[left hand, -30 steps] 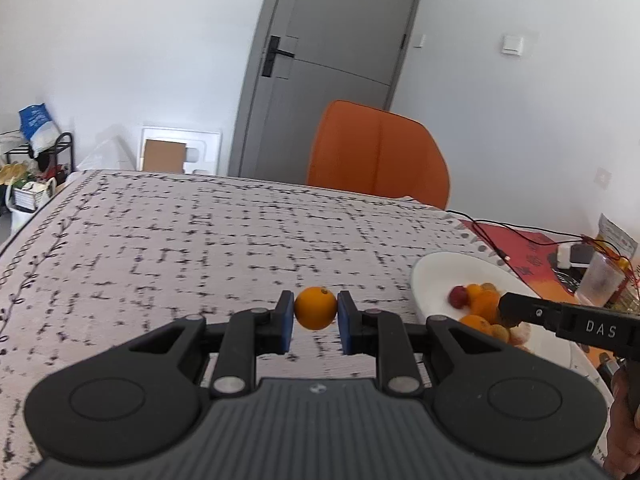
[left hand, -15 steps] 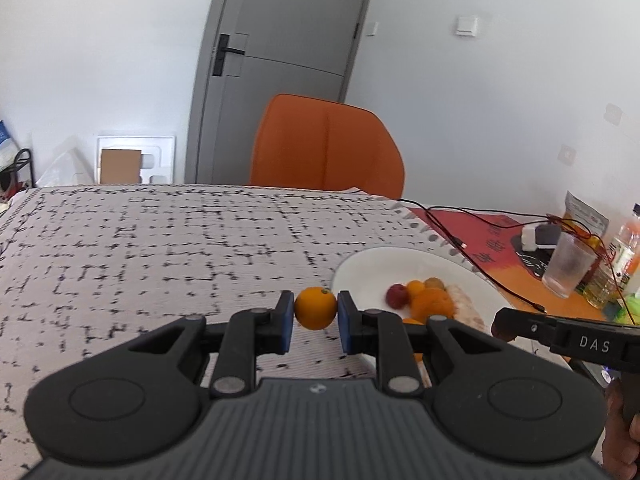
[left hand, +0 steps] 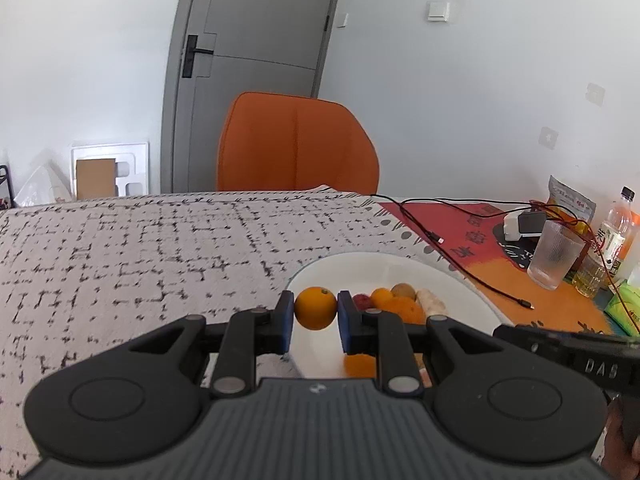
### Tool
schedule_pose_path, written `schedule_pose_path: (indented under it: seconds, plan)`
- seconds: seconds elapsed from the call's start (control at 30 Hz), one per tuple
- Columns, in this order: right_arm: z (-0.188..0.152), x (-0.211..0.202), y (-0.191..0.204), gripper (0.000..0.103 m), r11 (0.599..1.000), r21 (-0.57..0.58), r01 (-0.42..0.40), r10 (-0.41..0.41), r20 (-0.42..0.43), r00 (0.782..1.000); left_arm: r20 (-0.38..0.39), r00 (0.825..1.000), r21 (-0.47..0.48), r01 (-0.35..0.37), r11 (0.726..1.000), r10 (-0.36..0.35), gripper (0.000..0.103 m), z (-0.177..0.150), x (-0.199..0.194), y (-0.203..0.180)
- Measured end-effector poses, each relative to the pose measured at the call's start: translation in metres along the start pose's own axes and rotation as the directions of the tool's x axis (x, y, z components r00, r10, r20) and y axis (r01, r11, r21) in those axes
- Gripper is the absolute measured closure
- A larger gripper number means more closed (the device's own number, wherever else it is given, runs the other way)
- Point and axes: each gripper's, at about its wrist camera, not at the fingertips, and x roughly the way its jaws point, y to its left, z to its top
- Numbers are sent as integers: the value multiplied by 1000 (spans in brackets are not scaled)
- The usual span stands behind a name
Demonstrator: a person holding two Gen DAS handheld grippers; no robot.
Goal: Organize fruits
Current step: 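Carry the tangerine and red plum onto the white plate and open both tools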
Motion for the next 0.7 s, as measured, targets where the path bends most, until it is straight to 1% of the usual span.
schedule_pose_path:
  seconds: [0.17, 0.2, 0.3, 0.37, 0.47, 0.53, 0.57, 0.6, 0.63, 0.67, 0.7]
  plan:
    - [-1, -1, 2, 64, 1000, -5, -16, 16, 1, 1000, 17, 1000, 18, 7, 1000, -8, 81, 11, 3, -12]
    - [-1, -1, 2, 64, 1000, -6, -18, 18, 1, 1000, 17, 1000, 20, 7, 1000, -7, 78, 12, 3, -13]
    - [-1, -2, 4, 60, 1000, -5, -26, 26, 1, 1000, 14, 1000, 26, 12, 1000, -13, 77, 13, 1, -15]
    - [-2, -3, 5, 57, 999, -7, -31, 31, 3, 1000, 4, 1000, 28, 3, 1000, -3, 75, 13, -1, -15]
    - [-2, -4, 6, 52, 999, -4, -35, 35, 3, 999, -10, 1000, 18, -13, 1000, 13, 61, 13, -6, -12]
    - [-2, -4, 8, 52, 999, -5, -38, 38, 3, 999, -7, 1000, 16, -25, 1000, 25, 48, 12, -11, -10]
    - [-1, -5, 9, 50, 999, -4, -42, 42, 4, 999, -1, 1000, 16, -30, 999, 30, 45, 12, -14, -9]
    - [-1, -5, 9, 49, 999, -5, -46, 46, 5, 999, 5, 999, 15, -35, 999, 35, 39, 12, -18, -8]
    - [0, -6, 11, 45, 999, -8, -48, 48, 6, 999, 9, 999, 13, -41, 999, 41, 34, 12, -21, -7]
    - [0, -7, 13, 41, 999, -12, -48, 48, 8, 999, 11, 999, 11, -47, 999, 47, 31, 12, -24, -6]
    - [0, -8, 14, 40, 999, -16, -48, 48, 11, 999, 12, 999, 10, -53, 999, 52, 27, 12, -27, -5]
